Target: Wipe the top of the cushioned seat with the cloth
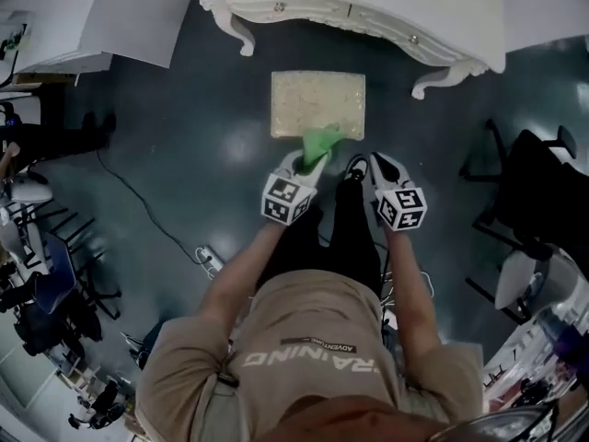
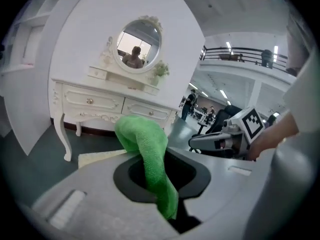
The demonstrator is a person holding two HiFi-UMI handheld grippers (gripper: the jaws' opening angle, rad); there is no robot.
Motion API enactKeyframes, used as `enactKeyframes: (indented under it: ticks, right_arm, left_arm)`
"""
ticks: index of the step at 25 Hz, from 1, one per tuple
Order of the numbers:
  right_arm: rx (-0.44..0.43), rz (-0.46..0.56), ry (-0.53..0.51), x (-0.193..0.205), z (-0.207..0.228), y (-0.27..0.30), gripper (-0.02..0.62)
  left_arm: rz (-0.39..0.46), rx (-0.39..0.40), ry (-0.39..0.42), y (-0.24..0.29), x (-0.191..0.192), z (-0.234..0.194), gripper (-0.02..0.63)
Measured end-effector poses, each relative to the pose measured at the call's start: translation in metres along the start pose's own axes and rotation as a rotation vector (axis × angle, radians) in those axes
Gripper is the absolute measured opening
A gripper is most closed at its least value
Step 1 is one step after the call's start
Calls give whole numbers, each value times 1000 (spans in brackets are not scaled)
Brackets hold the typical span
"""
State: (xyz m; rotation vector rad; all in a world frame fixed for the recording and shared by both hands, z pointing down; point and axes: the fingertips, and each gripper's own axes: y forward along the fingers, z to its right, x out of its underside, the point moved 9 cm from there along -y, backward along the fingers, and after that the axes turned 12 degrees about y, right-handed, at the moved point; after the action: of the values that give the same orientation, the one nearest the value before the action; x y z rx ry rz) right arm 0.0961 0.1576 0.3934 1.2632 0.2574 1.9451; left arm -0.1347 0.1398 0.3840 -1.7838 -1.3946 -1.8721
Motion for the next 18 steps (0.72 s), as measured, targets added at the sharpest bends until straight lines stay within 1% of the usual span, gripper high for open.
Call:
enactKeyframes:
  ticks: [4, 6, 8, 10, 12, 15, 18]
  right_arm:
    - [-5, 68, -8, -17, -64, -50, 2]
    - [-13, 106, -45, -32, -83, -74, 2]
    - [-19, 140, -94, -43, -98, -101, 2]
    - [-35, 169, -141, -51, -109, -129, 2]
    - [-61, 196, -179, -58, -114, -151, 2]
    - [-95, 235, -206, -61, -116, -182, 2]
    - [-122, 249, -222, -54, -113, -210, 2]
  left_arm:
    - [70, -47, 2, -78, -34, 15, 46]
    - [113, -81, 7, -101, -51, 21, 46]
    - [138, -104, 14, -119, -61, 32, 46]
    - [149, -113, 19, -134, -69, 47, 46]
    - [157, -125, 43, -145, -78, 60, 46]
    - [165, -148, 68, -159, -87, 86, 46]
    - [185, -173, 81, -173, -94, 122, 46]
